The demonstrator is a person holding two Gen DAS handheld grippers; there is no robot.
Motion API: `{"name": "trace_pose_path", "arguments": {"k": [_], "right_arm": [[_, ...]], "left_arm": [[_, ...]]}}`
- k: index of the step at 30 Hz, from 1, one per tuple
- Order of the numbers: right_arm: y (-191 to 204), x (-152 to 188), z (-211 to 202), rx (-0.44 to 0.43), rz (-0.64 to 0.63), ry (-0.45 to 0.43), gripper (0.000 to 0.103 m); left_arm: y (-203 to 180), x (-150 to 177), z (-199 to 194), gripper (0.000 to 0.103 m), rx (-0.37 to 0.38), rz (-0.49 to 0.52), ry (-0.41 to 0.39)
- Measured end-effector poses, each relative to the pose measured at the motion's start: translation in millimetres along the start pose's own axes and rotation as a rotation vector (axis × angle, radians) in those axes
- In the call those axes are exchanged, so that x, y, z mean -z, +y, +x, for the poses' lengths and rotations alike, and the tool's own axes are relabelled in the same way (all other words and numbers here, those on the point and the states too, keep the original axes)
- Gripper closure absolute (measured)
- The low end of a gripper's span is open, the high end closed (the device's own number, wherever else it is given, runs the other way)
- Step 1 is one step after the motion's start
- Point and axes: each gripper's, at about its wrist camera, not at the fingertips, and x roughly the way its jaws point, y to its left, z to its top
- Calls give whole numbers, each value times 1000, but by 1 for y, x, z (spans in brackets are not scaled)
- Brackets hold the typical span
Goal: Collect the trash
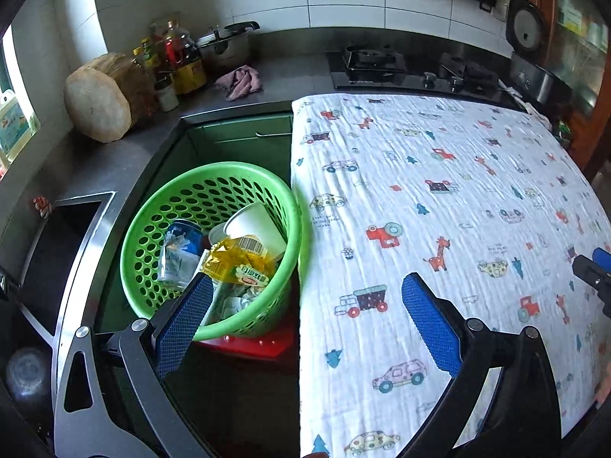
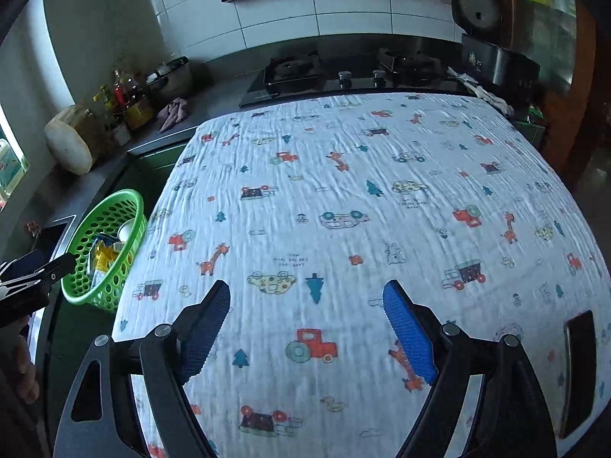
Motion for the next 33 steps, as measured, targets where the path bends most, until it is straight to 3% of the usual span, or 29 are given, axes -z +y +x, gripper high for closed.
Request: {"name": "trace_pose_path", "arguments": {"k": [6, 23, 33], "right_arm": [[-14, 2, -6, -2, 25, -5, 22], [8, -5, -13, -34, -34, -3, 19], [7, -2, -19, -21, -28, -13, 18]], "left_arm": [[-22, -2, -1, 5, 24, 40, -10], [-4, 3, -2, 5, 25, -26, 3], [-12, 3, -11, 5, 53, -10, -15]]}}
